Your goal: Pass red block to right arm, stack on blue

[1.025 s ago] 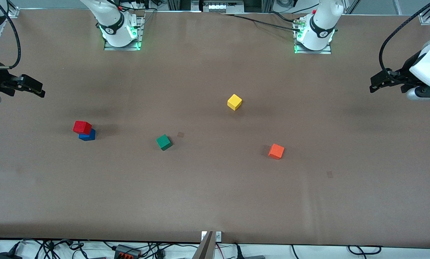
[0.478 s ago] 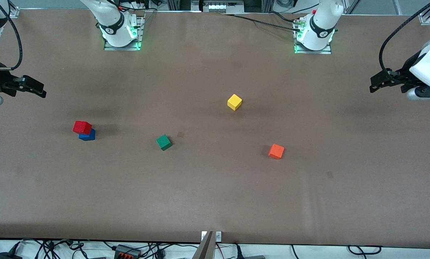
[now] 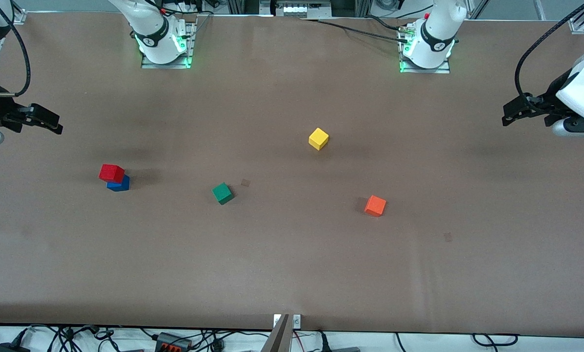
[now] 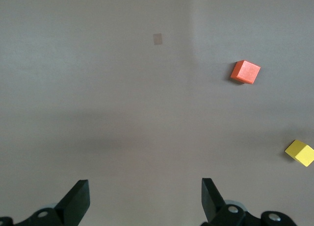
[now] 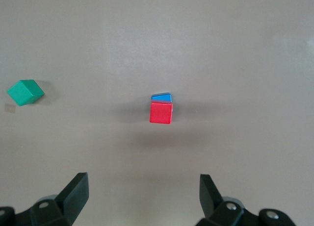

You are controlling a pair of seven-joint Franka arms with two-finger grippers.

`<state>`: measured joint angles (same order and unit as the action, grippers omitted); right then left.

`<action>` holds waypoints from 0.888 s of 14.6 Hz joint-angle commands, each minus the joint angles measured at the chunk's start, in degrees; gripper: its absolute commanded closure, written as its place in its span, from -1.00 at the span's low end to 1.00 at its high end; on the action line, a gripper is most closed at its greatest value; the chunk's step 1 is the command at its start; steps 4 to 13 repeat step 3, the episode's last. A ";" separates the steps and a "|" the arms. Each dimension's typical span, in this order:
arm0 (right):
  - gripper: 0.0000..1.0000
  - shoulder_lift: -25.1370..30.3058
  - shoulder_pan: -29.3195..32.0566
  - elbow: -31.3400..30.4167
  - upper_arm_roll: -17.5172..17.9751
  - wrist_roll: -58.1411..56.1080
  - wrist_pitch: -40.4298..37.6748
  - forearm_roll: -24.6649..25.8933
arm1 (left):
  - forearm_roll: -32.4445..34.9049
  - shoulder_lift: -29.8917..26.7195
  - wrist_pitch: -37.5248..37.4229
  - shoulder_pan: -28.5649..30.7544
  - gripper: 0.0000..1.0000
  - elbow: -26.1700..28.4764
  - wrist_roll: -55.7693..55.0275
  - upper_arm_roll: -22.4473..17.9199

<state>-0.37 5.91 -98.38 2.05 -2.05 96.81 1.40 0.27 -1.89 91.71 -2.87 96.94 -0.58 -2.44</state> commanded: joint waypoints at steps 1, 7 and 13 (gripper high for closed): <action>-1.00 0.46 0.42 -0.84 -0.12 -0.50 1.01 0.71 | 1.05 0.39 -1.27 0.15 -1.00 -1.40 -0.47 0.16; -1.00 0.46 0.33 -0.84 -0.12 -0.50 1.10 0.71 | 1.05 0.39 -1.27 0.15 -1.00 -1.40 -0.47 0.16; -1.00 0.46 0.33 -0.84 -0.12 -0.50 1.10 0.71 | 1.05 0.39 -1.27 0.15 -1.00 -1.40 -0.47 0.16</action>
